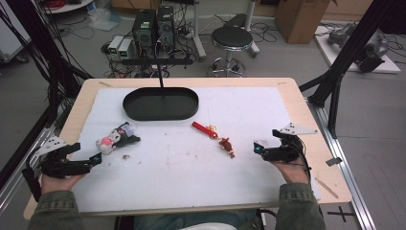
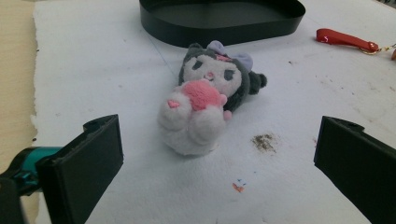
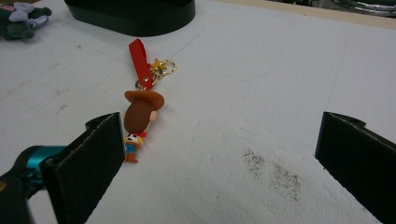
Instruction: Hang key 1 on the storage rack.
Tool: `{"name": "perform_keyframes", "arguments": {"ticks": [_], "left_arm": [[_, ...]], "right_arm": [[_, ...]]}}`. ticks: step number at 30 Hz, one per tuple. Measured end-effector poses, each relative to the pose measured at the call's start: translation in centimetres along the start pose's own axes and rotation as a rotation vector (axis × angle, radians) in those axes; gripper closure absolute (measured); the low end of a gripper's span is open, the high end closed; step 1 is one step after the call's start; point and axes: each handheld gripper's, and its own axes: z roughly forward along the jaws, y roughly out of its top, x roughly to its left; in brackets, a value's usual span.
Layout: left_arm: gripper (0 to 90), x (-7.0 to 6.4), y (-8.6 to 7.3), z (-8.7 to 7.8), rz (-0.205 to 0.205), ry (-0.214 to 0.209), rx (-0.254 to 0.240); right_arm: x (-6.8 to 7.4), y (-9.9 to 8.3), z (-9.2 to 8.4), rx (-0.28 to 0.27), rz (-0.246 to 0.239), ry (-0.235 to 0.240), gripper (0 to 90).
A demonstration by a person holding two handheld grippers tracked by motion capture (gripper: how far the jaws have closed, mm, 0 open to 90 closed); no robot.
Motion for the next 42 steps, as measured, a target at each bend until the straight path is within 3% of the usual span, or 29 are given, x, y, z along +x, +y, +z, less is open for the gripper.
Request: {"name": "perform_keyframes", "arguments": {"ticks": [27, 42], "left_arm": [[1.7, -0.1, -0.3, -0.1, -0.008, 0.005, -0.01], [1.7, -0.1, -0.3, -0.1, -0.007, -0.001, -0.008]], "right_arm": [[0.1, 0.0, 0.1, 0.014, 0.007, 0.011, 0.5], [1.3, 1.5, 1.3, 0.045, -0.044, 0.027, 0.5]]}}
